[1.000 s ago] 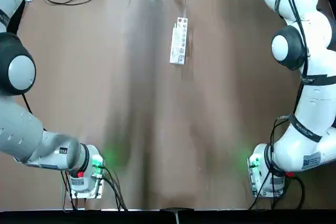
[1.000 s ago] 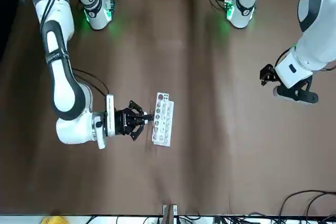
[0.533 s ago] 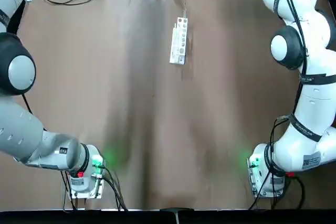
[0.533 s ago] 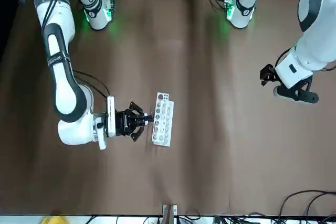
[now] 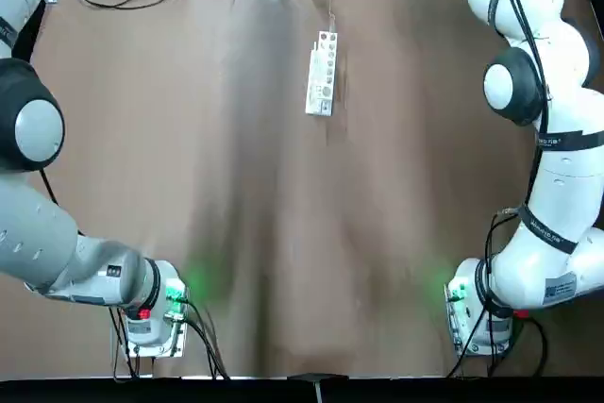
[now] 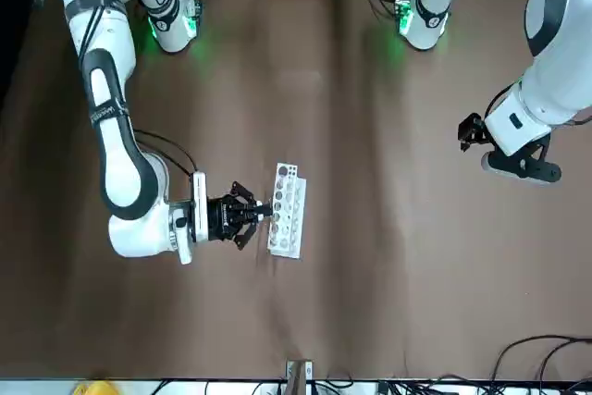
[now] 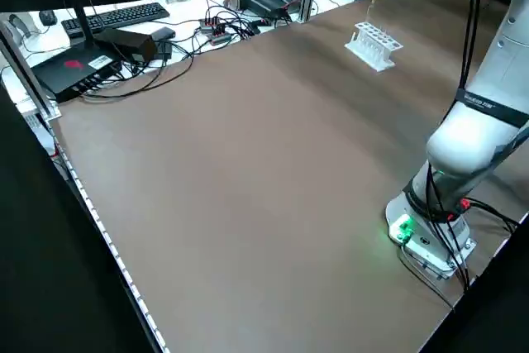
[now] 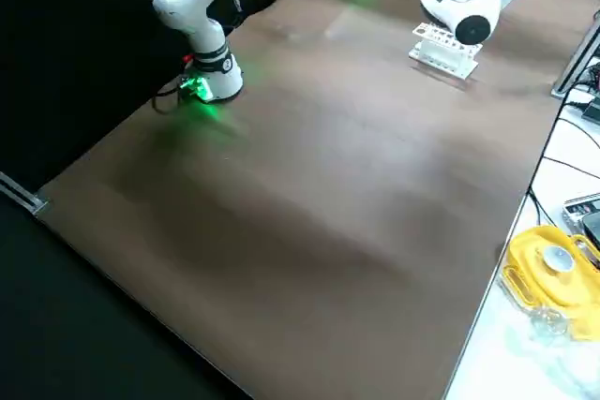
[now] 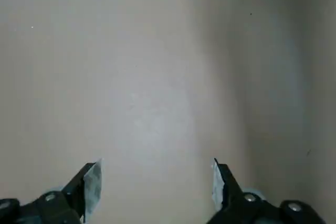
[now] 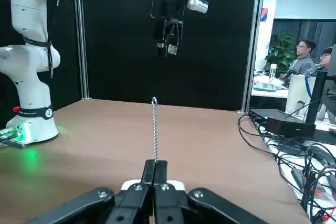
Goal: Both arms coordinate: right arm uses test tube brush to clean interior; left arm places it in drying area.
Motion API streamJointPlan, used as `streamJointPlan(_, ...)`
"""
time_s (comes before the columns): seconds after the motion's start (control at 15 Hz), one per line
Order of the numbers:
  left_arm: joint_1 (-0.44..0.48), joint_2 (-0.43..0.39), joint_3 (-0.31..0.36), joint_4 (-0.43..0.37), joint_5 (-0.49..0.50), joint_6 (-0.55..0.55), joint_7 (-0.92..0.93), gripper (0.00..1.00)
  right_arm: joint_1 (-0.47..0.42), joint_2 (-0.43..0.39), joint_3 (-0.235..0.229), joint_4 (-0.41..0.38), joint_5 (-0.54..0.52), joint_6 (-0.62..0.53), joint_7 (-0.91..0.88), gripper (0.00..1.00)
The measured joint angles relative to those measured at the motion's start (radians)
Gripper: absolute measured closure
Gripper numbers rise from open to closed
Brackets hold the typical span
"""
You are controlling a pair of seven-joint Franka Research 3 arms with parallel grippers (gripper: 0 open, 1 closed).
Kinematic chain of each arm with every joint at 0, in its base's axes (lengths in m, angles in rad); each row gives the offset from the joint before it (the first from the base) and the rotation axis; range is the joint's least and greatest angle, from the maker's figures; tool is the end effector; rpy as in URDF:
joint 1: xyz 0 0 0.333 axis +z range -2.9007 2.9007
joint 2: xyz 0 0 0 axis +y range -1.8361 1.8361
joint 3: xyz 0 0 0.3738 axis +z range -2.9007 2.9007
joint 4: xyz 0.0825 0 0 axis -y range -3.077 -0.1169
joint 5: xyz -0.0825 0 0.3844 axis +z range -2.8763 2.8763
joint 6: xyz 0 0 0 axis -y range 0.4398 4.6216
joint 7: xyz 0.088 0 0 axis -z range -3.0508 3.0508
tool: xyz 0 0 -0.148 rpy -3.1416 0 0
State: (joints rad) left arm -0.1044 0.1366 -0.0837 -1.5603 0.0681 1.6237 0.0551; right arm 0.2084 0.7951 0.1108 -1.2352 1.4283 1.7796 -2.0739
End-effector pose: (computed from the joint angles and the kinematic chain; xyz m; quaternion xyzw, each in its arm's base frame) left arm 0.5930 -0.0997 0.5720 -0.9912 0.1240 0.0344 0.0306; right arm 0.7354 0.3432 0.3836 -0.4703 -0.5902 -0.4416 0.4853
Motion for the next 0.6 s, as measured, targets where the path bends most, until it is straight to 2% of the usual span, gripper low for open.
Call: streamJointPlan(0.6,0.0,0.0,0.0,0.0,0.0,0.0,0.0,0.01,-0.004,0.003,-0.002,-0.007,0.0,0.0,0.0,0.98)
